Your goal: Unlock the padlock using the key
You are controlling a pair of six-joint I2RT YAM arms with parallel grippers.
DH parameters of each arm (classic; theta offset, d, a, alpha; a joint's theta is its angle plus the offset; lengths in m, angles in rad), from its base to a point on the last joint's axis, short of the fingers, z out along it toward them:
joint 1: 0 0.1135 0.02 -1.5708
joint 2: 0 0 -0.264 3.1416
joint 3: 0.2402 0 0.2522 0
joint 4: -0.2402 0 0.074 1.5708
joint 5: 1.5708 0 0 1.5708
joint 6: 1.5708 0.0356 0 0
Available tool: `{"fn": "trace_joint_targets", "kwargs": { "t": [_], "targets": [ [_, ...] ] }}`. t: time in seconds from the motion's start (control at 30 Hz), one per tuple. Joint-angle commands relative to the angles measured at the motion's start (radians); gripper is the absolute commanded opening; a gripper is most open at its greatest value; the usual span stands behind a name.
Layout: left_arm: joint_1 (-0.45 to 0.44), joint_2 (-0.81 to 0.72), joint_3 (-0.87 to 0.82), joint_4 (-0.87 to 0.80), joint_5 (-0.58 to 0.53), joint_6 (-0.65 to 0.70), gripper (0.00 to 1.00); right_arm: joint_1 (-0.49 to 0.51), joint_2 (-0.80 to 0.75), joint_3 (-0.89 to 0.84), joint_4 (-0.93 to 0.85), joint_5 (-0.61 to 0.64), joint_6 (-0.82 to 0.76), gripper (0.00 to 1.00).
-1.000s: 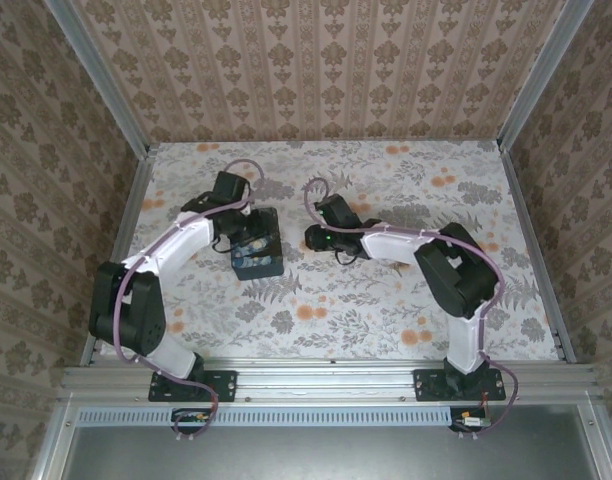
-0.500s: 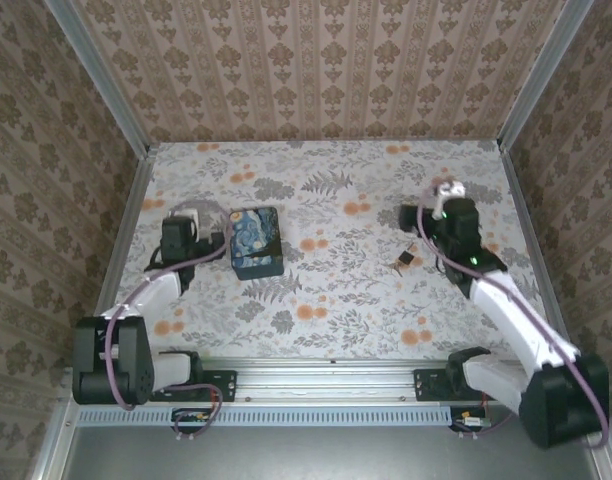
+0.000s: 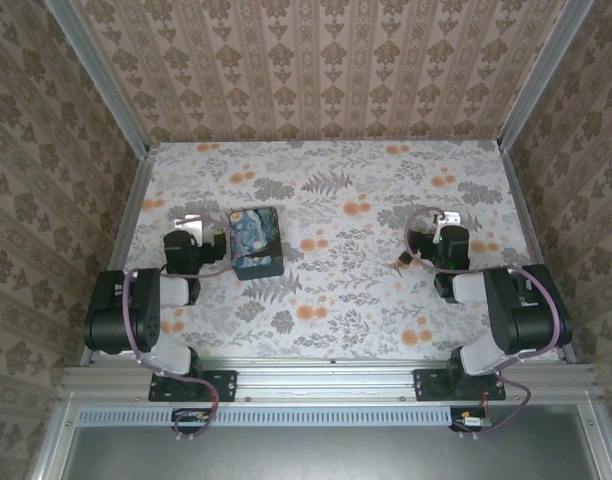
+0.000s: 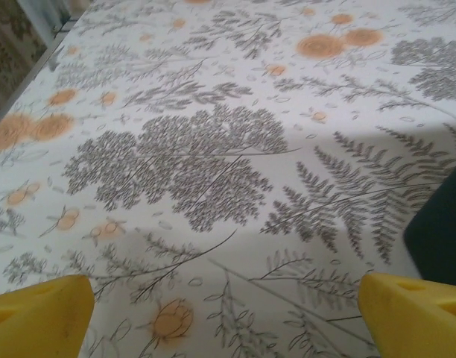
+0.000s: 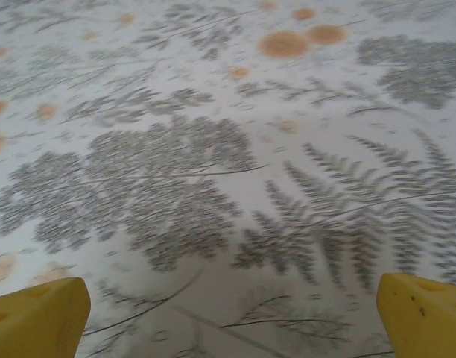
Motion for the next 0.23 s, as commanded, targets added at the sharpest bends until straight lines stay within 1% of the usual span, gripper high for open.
{"fn": "trace_joint_targets", "kwargs": {
  "t": [0.0, 0.03, 0.07, 0.1, 0.13, 0.2],
  "targets": [
    [-0.025, -0.002, 0.015, 0.076, -0.027, 0.048, 1.00, -0.008, 0.001, 0.013, 0.121, -0.007, -0.030, 1.00],
    [-0.029, 0.003, 0.013, 0.083, -0.039, 0.050, 1.00, -0.008, -0.010, 0.018, 0.106, -0.005, -0.029, 1.00],
    [-0.009, 0.000, 0.040, 0.028, 0.001, 0.039, 1.00, -0.007, 0.000, 0.014, 0.128, -0.007, -0.030, 1.00],
    [0.009, -0.003, 0.043, 0.013, 0.032, 0.027, 1.00, -0.007, -0.006, 0.016, 0.109, -0.004, -0.030, 1.00],
    [0.003, 0.002, 0.034, 0.043, 0.023, 0.036, 1.00, -0.007, -0.006, 0.016, 0.113, -0.004, -0.030, 1.00],
    [-0.014, -0.002, 0.025, 0.051, -0.013, 0.041, 1.00, -0.007, -0.008, 0.017, 0.108, -0.004, -0.030, 1.00]
  ]
}}
